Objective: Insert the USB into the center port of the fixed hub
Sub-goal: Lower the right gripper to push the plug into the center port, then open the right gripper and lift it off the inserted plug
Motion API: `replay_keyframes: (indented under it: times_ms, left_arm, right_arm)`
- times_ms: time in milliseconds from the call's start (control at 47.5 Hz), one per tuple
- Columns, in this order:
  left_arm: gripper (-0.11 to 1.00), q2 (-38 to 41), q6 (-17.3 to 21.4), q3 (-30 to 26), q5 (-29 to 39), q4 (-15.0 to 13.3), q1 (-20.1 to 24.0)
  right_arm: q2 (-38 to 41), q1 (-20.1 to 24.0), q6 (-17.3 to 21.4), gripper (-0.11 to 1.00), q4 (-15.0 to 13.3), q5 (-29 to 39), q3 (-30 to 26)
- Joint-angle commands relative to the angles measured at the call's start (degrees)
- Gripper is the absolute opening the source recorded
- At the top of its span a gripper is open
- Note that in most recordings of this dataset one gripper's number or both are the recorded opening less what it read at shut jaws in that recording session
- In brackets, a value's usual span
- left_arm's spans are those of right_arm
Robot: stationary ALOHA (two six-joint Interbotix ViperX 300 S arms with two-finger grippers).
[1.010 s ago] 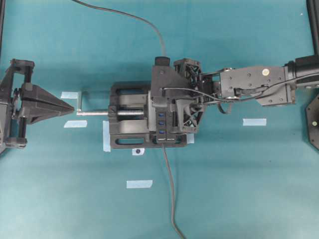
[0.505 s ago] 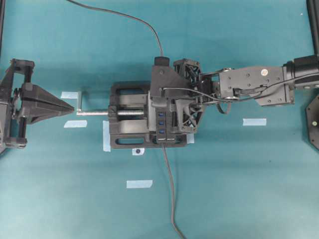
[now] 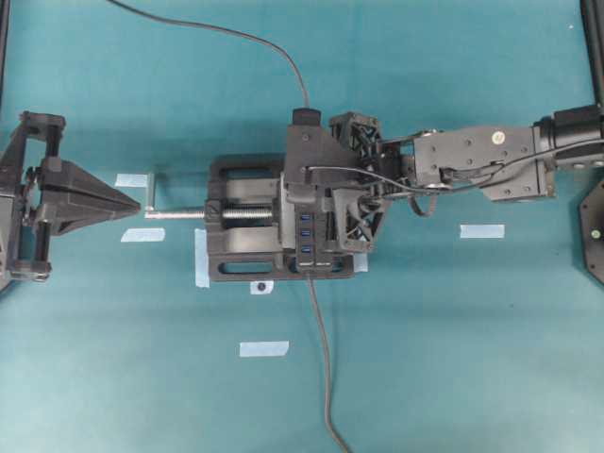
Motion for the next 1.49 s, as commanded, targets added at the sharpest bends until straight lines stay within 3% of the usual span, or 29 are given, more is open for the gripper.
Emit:
replay_keyframes:
  times_ms: [0,883,1031,1199,1472]
  left_arm:
    - [0.0,0.18,-0.09,-1.58,-0.35,0.0,-0.09]
    - [0.0,0.18,0.0,-1.76,-0.35,0.0,-0.09]
    - [0.0,0.18,0.0,-1.67,-0.35,0.09,-0.09]
    - [0.0,0.18,0.0,-1.58,-0.35,0.0,-0.09]
    - [0.0,0.09,-0.09,-1.49,-0.35,0.0,-0.09]
  right_arm:
    - [0.53,0.26,0.18,0.06,0.53,0.7,0.97]
    - [0.44,0.26,0.44,0.06,0.44,0.09,-0.09]
    - [-0.35,0.26,0.35,0.1,0.44,-0.79,-0.35]
    - [-1.23,0.0,0.35,0.29,0.44,-0.79,-1.23]
    - [-1.32,-0.09,0.44,0.8,0.44,0.18,-1.93]
